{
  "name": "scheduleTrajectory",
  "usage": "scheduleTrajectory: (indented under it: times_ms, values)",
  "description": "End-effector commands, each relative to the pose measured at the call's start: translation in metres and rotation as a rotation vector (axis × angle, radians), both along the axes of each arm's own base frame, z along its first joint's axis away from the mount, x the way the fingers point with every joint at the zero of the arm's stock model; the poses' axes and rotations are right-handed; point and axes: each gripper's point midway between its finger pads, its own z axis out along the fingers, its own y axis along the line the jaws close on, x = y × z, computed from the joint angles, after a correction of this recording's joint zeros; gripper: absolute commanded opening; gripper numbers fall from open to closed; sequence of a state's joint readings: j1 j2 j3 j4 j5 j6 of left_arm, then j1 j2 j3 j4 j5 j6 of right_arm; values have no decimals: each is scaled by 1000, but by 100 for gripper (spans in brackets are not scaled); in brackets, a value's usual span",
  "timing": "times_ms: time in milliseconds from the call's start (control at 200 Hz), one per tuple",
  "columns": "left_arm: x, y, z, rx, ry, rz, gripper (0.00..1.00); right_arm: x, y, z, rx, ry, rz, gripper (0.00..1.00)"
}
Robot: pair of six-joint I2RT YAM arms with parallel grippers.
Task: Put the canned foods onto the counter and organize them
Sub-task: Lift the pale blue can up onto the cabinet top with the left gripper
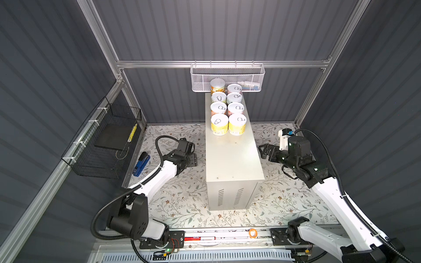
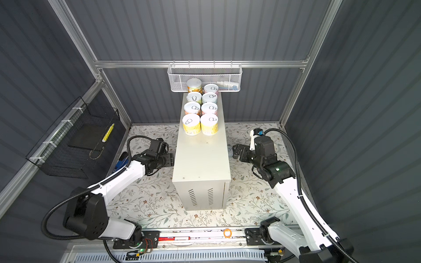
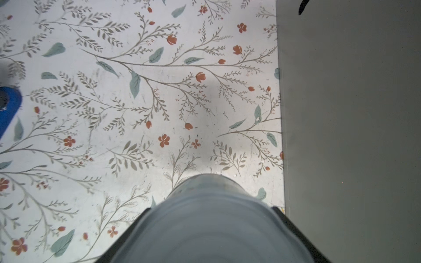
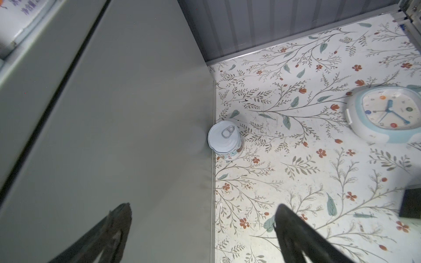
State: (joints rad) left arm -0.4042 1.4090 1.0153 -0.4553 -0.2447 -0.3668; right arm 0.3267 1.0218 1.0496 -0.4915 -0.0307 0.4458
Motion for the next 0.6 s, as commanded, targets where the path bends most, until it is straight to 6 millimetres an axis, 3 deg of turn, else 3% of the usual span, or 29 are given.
scheduleTrajectory:
  times_ms: [0,190,475,495,595]
  values:
    - [-9,11,34,17,-31,16,0,2,1,-2,19,-7,-1,99]
    - [-25,20,82,25,-91,-4,0,2,-2,-5,22,0,-4,99]
    - [-31,31,172,96,-232,-56,0,3,-2,-9,32,-2,-4,99]
    - [-30,32,188,93,-266,-57,0,2,-1,-10,33,-1,0,99]
    - [-30,31,220,101,-329,-89,0,2,-1,-10,33,0,3,99]
